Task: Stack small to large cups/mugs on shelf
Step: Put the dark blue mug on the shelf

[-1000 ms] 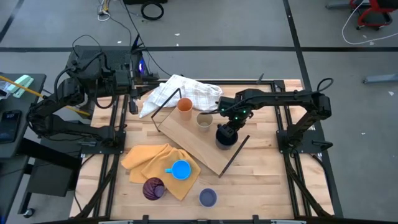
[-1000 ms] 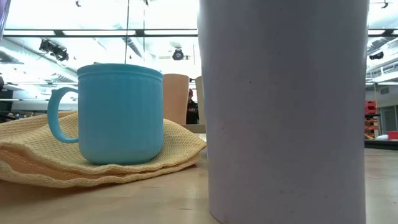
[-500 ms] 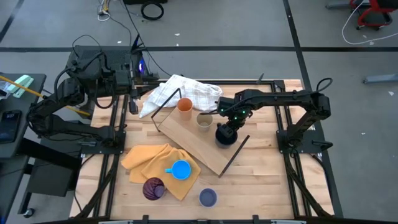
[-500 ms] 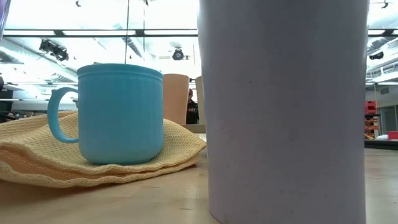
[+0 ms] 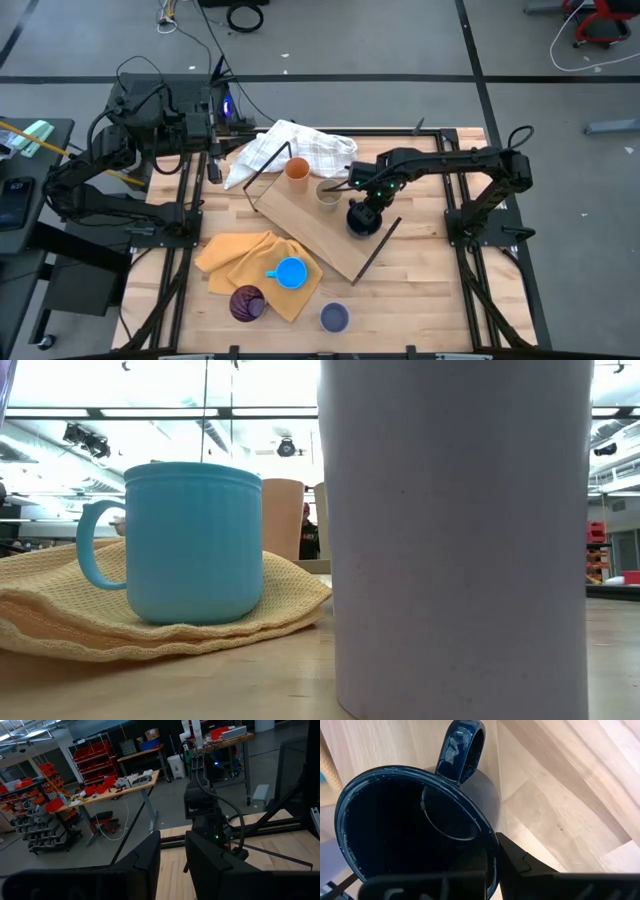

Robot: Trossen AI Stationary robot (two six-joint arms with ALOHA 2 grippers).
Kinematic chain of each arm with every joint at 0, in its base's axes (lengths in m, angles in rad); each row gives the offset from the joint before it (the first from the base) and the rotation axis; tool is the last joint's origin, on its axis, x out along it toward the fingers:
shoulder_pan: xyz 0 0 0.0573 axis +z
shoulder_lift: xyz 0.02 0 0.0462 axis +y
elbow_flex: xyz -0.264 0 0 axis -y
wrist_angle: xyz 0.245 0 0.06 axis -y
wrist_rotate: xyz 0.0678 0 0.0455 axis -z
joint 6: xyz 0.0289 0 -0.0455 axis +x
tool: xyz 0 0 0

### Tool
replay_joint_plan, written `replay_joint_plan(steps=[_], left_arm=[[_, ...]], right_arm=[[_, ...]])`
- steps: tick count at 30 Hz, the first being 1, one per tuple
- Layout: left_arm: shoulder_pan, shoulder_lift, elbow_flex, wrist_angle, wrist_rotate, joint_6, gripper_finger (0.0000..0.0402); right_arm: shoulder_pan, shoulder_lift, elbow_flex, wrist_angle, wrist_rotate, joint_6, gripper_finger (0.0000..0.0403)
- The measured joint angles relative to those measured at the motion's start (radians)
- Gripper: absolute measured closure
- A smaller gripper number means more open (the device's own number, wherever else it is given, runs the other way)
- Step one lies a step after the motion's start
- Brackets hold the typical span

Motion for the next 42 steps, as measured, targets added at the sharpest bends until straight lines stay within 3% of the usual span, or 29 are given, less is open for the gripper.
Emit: replay_joint_plan(steps=[42], left_arm=[[0.0, 0.0, 0.0, 0.0, 0.0, 0.0, 0.0301]], right_arm=[[0.038, 0.005, -0.053, 0.053, -0.016, 0.045, 0.0385]])
